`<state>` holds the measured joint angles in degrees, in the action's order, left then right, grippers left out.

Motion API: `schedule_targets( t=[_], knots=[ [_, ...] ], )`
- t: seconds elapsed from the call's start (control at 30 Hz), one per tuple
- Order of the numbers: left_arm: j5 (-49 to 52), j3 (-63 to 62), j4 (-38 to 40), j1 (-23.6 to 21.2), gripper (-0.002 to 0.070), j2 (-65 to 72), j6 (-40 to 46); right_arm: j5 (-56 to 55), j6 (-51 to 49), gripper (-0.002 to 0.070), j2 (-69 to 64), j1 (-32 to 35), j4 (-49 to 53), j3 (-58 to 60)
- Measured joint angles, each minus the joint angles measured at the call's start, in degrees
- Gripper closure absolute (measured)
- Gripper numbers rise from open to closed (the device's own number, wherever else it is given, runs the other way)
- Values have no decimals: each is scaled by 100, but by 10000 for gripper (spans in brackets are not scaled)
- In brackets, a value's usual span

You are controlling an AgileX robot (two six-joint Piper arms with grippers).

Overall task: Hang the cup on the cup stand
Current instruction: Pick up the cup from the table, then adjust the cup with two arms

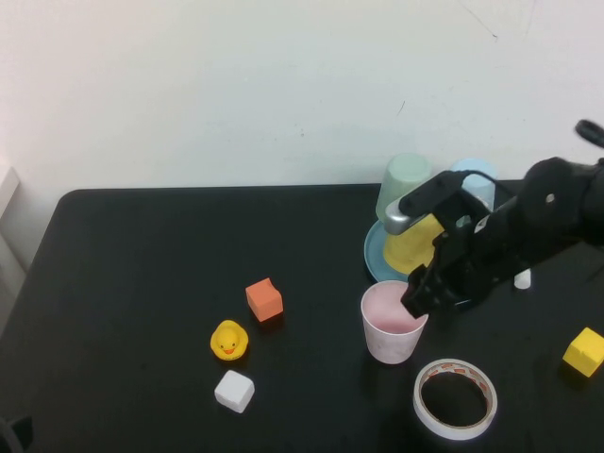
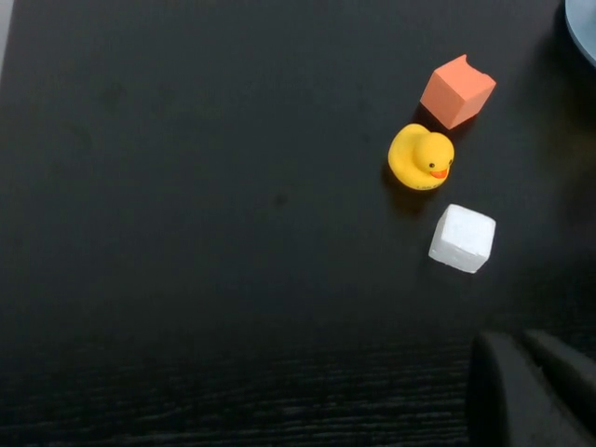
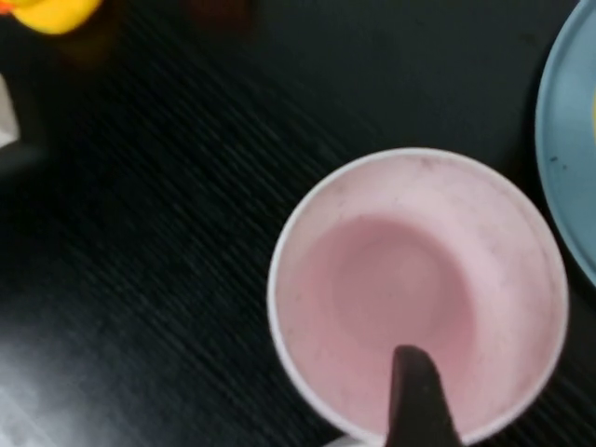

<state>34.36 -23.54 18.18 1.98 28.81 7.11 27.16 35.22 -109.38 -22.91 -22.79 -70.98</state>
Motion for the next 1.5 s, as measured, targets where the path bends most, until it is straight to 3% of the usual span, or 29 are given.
schedule_targets(
  t=[0.43, 0.53, 0.63, 0.7, 0.77, 0.93, 1.03, 1.13, 1.3, 1.4, 1.5],
  knots=[
    [-105, 0, 0, 0, 676, 0, 104, -467, -15, 291, -829, -5, 165, -103],
    [-310, 0, 52, 0, 676, 0, 116, -467, -15, 363, -872, -5, 129, -103],
    [-501, 0, 313, 0, 676, 0, 116, -467, -15, 496, -872, -5, -15, -116],
    [-645, 0, 597, 0, 676, 0, 124, -467, -15, 596, -872, -5, -107, -116],
    [-762, 0, 957, 0, 676, 0, 124, -467, -15, 640, -872, -5, -162, -116],
    [-831, 0, 2183, 0, 676, 0, 142, -52, -25, 657, -759, -49, -292, -152],
    [-685, 0, 3342, 0, 654, 0, 347, 159, 86, 657, -380, -226, -316, -152],
    [-488, 0, 4631, 0, 526, 0, 720, 109, 306, 657, 182, -604, -341, -152],
    [-469, 0, 6910, 0, 118, 0, 939, -415, 785, 657, 1191, -1319, -376, -160],
    [-540, 0, 7641, 0, 22, 0, 863, -898, 1023, 657, 1653, -1694, -400, -160],
    [-601, 0, 7806, 0, -7, 0, 508, -1480, 1113, 657, 2002, -2053, -422, -160]
  ],
)
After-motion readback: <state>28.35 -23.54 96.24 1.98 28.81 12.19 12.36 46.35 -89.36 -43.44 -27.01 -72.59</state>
